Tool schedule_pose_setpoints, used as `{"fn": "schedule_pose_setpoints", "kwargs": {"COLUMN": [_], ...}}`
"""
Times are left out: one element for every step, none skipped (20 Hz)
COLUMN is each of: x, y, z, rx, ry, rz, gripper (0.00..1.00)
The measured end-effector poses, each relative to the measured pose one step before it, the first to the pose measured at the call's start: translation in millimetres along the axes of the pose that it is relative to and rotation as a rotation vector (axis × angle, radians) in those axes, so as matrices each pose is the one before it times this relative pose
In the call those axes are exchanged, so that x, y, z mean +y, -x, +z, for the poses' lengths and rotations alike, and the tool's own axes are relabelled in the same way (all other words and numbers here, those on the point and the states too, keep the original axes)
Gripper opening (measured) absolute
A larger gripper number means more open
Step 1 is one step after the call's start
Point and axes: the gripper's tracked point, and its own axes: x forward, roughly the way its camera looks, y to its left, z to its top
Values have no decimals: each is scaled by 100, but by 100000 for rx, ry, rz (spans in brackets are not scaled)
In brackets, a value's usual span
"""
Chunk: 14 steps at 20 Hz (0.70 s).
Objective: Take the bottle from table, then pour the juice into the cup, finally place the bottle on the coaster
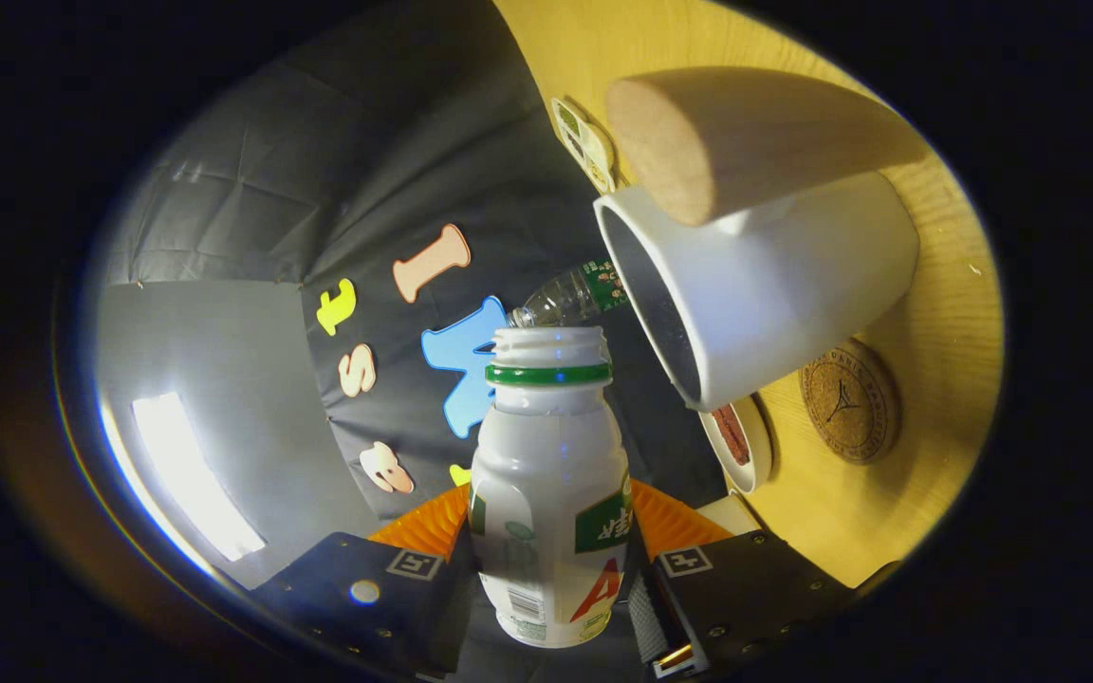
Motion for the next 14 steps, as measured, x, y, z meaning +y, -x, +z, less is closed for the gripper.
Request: {"fn": "schedule_pose_setpoints", "kwargs": {"x": [-174, -122, -307, -282, -306, -107, -146, -205, -141, -53, 3, 73, 33, 44], "y": [140, -142, -123, -67, 26, 117, 116, 46, 57, 168, 96, 170, 73, 47], "z": [72, -16, 113, 100, 59, -76, 18, -25, -7, -146, 4, -4, 45, 87], "rx": [636, 643, 532, 278, 358, 508, 390, 673, 595, 652, 500, 194, 312, 233], "ry": [3087, 2708, 2098, 1765, 1403, 1116, 1200, 1804, 2128, 2448, 2756, 3006, 3205, 3453], "rz": [-1112, -940, -940, -967, -972, -480, -711, -865, -793, -533, -237, 24, 209, -39], "gripper": [67, 67, 68, 67, 67, 67, 67, 67, 68, 67, 67, 67, 67, 67]}}
